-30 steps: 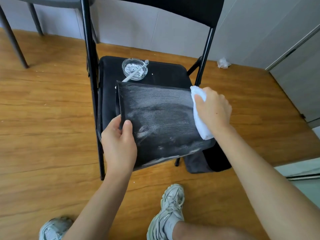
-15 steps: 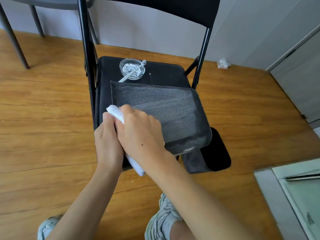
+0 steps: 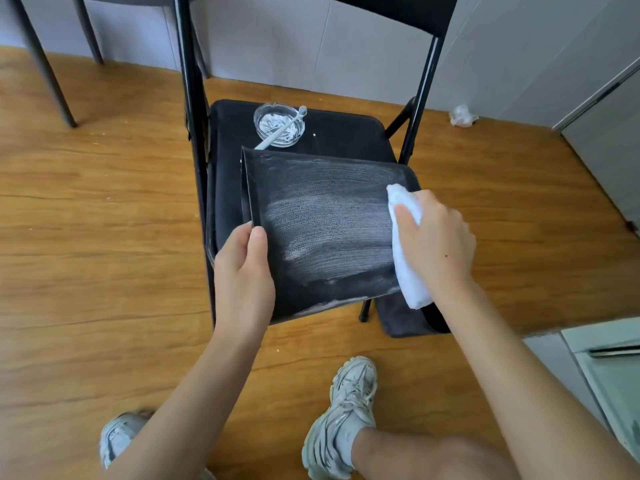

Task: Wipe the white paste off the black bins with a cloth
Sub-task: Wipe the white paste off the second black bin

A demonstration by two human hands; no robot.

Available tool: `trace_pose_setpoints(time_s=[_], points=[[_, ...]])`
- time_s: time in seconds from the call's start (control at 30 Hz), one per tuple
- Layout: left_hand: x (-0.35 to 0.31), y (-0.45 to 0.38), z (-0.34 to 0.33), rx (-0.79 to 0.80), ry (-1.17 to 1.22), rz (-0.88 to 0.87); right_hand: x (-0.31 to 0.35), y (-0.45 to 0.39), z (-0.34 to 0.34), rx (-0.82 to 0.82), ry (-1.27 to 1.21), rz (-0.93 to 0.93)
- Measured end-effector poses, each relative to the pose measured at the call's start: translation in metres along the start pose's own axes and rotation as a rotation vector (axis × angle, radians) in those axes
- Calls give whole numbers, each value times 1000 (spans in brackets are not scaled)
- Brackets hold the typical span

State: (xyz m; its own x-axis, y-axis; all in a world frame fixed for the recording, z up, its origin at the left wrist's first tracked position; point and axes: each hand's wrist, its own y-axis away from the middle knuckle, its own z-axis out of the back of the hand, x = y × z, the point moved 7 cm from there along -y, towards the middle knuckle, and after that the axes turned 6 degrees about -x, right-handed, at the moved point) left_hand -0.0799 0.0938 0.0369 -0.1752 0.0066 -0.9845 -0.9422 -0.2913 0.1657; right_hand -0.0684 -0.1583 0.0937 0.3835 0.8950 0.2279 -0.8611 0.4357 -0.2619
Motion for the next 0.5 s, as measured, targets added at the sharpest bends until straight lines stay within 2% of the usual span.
trace_pose_setpoints(time_s=[0.13, 0.27, 0.37, 0.43, 0.5], points=[[13, 26, -4, 150, 102, 247, 4, -3, -1, 3, -17, 3], [21, 30, -10, 147, 191, 366, 7, 1, -2, -10, 54, 58], [30, 25, -11, 79, 238, 454, 38, 21, 4, 29, 50, 251], [33, 21, -13, 81, 256, 458, 71, 43, 11, 117, -70, 368], [36, 19, -13, 108, 253, 463, 107, 75, 14, 190, -147, 561]])
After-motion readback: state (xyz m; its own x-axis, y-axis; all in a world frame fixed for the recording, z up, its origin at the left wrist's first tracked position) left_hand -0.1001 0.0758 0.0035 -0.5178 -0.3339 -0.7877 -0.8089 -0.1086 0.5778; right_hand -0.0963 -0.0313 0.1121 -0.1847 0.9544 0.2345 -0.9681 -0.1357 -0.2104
